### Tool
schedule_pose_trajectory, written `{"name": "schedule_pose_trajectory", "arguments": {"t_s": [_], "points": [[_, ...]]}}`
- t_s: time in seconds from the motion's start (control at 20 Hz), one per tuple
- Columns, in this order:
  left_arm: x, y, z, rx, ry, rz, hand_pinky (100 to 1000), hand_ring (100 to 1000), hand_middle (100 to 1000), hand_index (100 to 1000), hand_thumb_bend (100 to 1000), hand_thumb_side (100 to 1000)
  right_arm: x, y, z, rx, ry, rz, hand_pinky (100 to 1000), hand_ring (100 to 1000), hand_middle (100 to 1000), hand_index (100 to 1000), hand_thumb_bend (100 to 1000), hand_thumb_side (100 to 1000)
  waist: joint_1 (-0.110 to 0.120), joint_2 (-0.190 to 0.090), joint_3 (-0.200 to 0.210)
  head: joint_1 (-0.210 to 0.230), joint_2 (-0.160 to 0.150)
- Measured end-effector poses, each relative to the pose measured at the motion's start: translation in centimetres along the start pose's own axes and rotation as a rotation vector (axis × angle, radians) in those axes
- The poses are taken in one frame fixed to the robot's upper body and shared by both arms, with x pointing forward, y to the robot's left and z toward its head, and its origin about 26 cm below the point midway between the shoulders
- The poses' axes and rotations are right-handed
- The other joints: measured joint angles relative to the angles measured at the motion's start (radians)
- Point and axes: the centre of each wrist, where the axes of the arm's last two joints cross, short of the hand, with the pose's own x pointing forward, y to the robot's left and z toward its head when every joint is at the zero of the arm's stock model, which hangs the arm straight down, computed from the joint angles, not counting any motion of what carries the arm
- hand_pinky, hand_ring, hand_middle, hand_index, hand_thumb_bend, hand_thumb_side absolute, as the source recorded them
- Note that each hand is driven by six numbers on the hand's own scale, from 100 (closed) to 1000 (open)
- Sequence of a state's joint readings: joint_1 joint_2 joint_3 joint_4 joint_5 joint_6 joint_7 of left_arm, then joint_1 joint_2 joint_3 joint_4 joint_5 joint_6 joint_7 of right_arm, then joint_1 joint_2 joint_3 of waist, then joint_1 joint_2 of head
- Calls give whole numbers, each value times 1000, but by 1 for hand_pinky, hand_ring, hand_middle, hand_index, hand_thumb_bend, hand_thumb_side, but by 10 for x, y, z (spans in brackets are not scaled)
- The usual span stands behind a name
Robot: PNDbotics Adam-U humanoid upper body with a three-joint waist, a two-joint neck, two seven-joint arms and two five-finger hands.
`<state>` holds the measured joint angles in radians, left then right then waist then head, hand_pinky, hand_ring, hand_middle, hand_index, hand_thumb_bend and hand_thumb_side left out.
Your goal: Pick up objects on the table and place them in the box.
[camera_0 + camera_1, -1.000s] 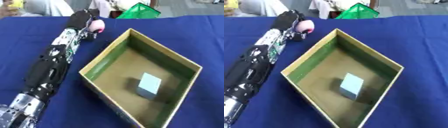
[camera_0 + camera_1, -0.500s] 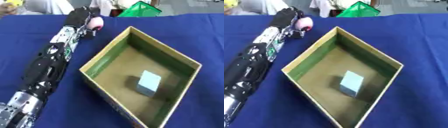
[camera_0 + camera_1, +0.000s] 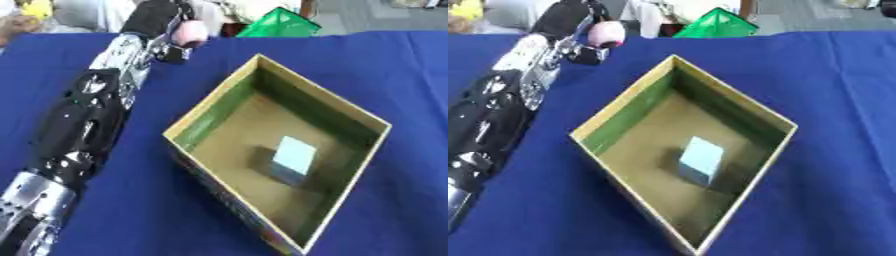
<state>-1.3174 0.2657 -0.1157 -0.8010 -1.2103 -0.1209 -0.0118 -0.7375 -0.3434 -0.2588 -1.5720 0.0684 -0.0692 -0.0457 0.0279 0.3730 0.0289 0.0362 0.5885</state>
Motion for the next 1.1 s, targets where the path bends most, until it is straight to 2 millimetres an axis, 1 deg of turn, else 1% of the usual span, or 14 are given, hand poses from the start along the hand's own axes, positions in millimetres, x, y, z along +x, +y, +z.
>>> {"name": "schedule_pose_trajectory", "arguments": {"t_s": [0.25, 0.4, 0.45, 0.6, 0.7, 0.9, 1.1], "points": [[22, 12, -1, 11, -141, -3, 343, 471, 528, 689, 236, 100, 1, 3, 6, -11, 5, 0, 767, 902, 572, 825, 631, 1000, 1, -36, 22, -39, 37], [45, 15, -1, 8, -247, 7, 346, 477, 534, 690, 237, 100, 3, 4, 9, -23, 3, 0, 767, 901, 575, 826, 630, 1000, 0, -60, 33, -78, 64], [52, 17, 0, 7, -283, 9, 345, 474, 531, 689, 224, 100, 4, 3, 10, -30, 3, 0, 768, 900, 576, 826, 629, 1000, -2, -64, 35, -93, 74], [76, 17, 6, 3, -379, 32, 343, 469, 524, 687, 198, 100, 5, 1, 12, -48, 1, 8, 768, 900, 577, 826, 628, 1000, -8, -75, 43, -135, 98], [91, 18, 12, 5, -431, 57, 344, 471, 527, 686, 200, 100, 6, -1, 12, -62, 0, 16, 768, 900, 579, 827, 629, 1000, -12, -82, 47, -155, 109], [115, 14, 26, -9, -511, 82, 347, 474, 530, 687, 195, 100, 6, -5, 14, -90, 5, 31, 768, 899, 579, 826, 630, 1000, -14, -86, 72, -178, 122], [130, 9, 40, -18, -565, 94, 346, 471, 527, 686, 174, 100, 6, -9, 17, -112, 11, 44, 767, 899, 578, 825, 632, 1000, -14, -87, 101, -191, 127]]}}
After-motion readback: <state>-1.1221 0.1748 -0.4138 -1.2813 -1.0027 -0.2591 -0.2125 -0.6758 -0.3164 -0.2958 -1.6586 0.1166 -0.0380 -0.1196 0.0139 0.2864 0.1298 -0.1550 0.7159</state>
